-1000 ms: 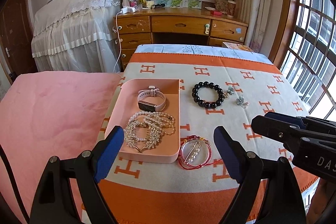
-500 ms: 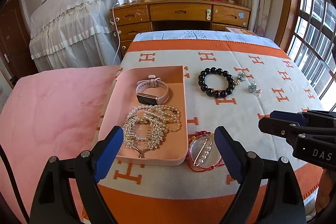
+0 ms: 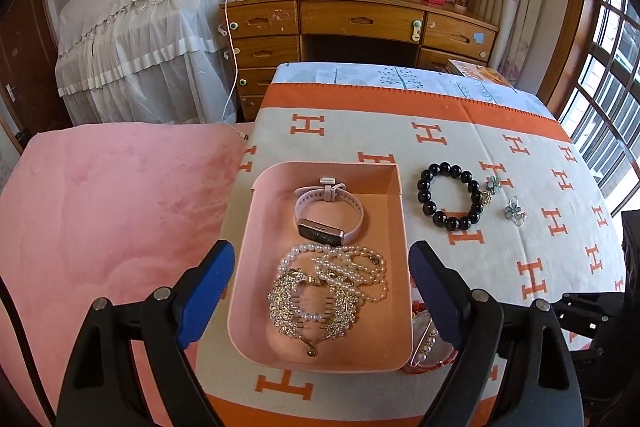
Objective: Organize jewelry
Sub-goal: 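Grasp the black bead bracelet with the left tool while the right tool grasps the red bangle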
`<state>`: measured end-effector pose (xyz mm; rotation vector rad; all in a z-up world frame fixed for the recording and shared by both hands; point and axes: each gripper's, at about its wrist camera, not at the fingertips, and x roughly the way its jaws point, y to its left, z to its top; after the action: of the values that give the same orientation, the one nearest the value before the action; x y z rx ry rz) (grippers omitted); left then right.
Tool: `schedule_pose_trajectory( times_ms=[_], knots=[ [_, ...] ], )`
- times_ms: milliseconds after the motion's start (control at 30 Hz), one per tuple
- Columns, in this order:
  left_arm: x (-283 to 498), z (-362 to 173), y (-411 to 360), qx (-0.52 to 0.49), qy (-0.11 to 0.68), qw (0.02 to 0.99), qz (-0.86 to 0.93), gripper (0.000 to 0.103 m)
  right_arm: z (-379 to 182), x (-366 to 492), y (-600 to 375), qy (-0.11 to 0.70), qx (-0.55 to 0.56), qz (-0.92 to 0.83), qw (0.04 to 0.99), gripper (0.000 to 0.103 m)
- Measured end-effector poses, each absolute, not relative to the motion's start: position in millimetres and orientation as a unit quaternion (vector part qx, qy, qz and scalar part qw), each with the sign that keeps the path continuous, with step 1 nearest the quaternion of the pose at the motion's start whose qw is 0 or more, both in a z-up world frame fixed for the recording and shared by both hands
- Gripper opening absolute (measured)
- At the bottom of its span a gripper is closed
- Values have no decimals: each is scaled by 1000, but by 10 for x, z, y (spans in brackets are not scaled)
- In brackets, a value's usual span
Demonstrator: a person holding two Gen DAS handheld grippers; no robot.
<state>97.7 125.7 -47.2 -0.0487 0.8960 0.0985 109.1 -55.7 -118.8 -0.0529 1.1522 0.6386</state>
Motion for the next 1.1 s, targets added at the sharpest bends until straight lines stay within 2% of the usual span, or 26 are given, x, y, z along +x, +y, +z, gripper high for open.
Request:
schedule_pose_trajectory(
  times_ms=[267,333,367,467,867,933,1000,1100],
  knots=[
    [1034,-457,1119,-6,434,900,37,87,-1350,1037,-183,525,-92,296,792,31],
    [1064,-437,1079,0,433,901,35,87,-1349,1031,-151,518,-105,294,796,22],
    [1085,-429,1057,2,433,901,34,87,-1350,1032,-142,514,-112,291,799,12],
    [1175,-410,982,8,437,899,22,87,-1342,1025,-182,511,-114,292,800,6],
    [2083,-695,378,53,487,869,-65,87,-1116,1334,-1170,504,21,232,832,6],
    [2278,-791,235,72,498,861,-73,85,-1068,1347,-1282,499,32,228,836,6],
    [2445,-892,132,85,516,849,-81,74,-1056,1384,-1350,498,44,227,836,6],
    [2644,-1049,59,86,543,831,-82,66,-1074,1434,-1422,498,54,224,836,6]
  ],
)
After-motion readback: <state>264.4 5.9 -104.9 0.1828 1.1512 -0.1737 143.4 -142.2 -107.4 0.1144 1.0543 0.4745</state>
